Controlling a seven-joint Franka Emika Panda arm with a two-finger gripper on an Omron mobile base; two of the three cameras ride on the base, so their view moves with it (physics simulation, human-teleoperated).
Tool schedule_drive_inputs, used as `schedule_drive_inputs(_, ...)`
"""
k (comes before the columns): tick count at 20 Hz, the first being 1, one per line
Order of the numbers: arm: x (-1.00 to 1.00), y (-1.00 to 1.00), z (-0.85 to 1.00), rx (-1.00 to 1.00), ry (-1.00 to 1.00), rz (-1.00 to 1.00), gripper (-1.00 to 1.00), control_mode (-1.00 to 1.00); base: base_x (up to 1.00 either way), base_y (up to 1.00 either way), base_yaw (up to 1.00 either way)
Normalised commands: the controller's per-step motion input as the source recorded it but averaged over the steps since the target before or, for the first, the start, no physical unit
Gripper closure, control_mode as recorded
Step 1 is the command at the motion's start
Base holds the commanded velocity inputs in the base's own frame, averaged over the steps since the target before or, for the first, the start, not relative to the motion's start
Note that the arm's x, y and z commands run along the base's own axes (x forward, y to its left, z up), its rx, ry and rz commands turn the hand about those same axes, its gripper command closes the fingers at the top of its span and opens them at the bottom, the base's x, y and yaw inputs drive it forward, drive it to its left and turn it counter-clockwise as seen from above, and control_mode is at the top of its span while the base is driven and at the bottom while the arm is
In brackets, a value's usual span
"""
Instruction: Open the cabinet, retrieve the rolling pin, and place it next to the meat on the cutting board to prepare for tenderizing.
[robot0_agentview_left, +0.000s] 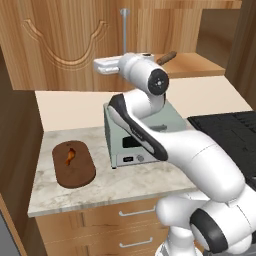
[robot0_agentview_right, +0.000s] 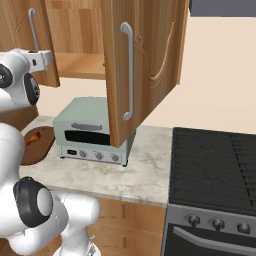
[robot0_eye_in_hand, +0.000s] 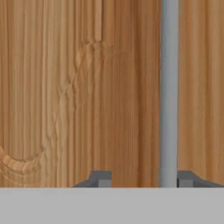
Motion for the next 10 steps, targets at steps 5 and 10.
schedule_drive_inputs(5,-0.62,0.88,0.0,0.0,0.0,0.0,1.0,-1.0,0.0,0.0,0.0)
schedule_drive_inputs(10,-0.67,0.85,0.0,0.0,0.0,0.01,1.0,-1.0,0.0,0.0,0.0)
